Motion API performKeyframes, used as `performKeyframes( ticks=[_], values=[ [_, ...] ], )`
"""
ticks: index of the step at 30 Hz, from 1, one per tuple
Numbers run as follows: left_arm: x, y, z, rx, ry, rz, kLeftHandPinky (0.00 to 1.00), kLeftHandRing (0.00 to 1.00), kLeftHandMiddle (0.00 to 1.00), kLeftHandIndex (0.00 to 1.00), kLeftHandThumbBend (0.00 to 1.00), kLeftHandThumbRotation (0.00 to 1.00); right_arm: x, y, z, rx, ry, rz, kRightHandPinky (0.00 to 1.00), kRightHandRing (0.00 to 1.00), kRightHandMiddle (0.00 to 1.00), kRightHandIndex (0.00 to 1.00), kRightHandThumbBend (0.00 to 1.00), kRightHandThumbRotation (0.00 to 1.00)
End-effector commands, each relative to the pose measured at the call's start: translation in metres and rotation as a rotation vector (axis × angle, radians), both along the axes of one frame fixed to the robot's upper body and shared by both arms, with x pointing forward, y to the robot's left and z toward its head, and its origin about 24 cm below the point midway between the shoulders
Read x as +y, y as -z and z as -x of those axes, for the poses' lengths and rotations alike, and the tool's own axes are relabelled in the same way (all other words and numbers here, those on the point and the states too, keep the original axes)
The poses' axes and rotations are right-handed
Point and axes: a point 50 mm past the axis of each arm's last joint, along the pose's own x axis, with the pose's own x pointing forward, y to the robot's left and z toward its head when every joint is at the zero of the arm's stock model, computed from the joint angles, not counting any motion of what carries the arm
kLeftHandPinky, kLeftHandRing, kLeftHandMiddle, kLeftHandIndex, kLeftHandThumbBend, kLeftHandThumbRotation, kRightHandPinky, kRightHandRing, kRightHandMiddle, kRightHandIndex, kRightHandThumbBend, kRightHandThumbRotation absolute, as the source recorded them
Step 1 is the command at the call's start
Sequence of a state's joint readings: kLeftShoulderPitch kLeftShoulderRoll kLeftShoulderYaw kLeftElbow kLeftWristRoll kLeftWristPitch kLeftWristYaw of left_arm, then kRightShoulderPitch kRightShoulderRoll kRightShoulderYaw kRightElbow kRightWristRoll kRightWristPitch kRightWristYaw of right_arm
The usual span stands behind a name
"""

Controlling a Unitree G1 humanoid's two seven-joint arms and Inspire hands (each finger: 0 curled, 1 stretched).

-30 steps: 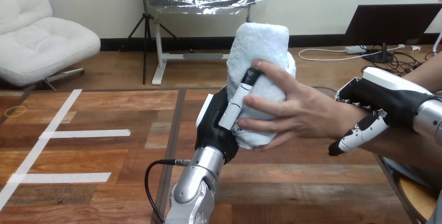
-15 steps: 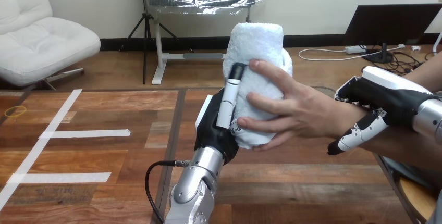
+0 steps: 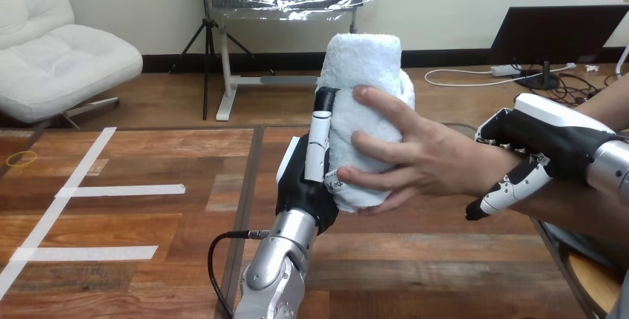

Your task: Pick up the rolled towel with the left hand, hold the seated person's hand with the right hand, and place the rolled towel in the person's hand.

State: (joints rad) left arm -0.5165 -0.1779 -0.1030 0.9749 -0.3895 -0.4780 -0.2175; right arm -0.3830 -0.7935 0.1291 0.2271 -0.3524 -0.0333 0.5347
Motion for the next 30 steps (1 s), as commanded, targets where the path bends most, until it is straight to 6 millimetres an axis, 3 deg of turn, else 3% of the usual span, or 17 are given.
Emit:
performKeyframes(
  ticks=[1,17,30],
  values=[
    [-0.084,-0.076,0.004,-0.185,0.152,0.296,0.53,0.63,0.64,0.65,0.61,1.00,0.009,-0.006,-0.001,-0.042,-0.013,-0.072,0.28,0.33,0.39,0.40,0.83,0.14],
    [-0.080,-0.074,0.004,-0.202,0.154,0.304,0.53,0.62,0.65,0.66,0.94,1.00,0.008,-0.005,0.000,-0.047,-0.011,-0.065,0.28,0.34,0.39,0.41,0.83,0.14],
    [-0.074,-0.073,0.003,-0.244,0.143,0.293,0.54,0.63,0.67,0.67,1.00,1.00,0.008,-0.005,0.000,-0.046,-0.010,-0.066,0.28,0.33,0.39,0.40,0.83,0.14]
  ],
)
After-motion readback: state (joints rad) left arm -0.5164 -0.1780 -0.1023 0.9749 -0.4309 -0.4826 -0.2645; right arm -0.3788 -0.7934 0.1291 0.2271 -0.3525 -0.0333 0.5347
